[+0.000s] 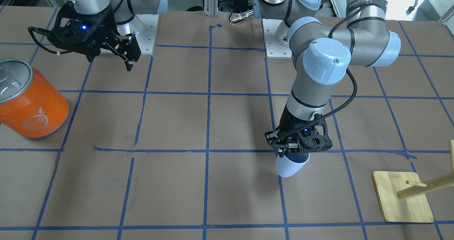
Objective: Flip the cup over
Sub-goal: 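Grasp the lying white cup's rim with the left gripper and lift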
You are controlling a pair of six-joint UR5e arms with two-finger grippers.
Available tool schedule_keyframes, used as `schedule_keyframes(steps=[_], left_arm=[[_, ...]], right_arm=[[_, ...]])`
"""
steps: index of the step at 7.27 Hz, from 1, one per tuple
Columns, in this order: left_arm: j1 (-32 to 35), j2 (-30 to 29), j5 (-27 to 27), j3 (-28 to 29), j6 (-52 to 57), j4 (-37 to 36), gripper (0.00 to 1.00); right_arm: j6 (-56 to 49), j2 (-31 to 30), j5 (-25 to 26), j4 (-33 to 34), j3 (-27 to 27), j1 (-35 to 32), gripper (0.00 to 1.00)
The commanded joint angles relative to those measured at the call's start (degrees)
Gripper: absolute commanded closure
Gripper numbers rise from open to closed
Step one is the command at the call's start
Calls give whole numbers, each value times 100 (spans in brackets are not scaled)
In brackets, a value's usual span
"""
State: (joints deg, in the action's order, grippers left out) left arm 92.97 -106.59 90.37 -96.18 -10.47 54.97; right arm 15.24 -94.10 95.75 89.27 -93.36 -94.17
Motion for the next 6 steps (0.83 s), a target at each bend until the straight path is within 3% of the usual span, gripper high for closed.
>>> schedule_keyframes(steps=[1,3,6], left_arm=[[-365,-151,332,2,632,-492,100],[-997,-580,271,326,905,-740,100],[-974,-1179,1,451,758,-1057,100]], right_arm=[[49,-135,40,-357,20,48,0],[14,-179,-46,-587,143,39,0],[-31,-223,14,-402,204,48,0]])
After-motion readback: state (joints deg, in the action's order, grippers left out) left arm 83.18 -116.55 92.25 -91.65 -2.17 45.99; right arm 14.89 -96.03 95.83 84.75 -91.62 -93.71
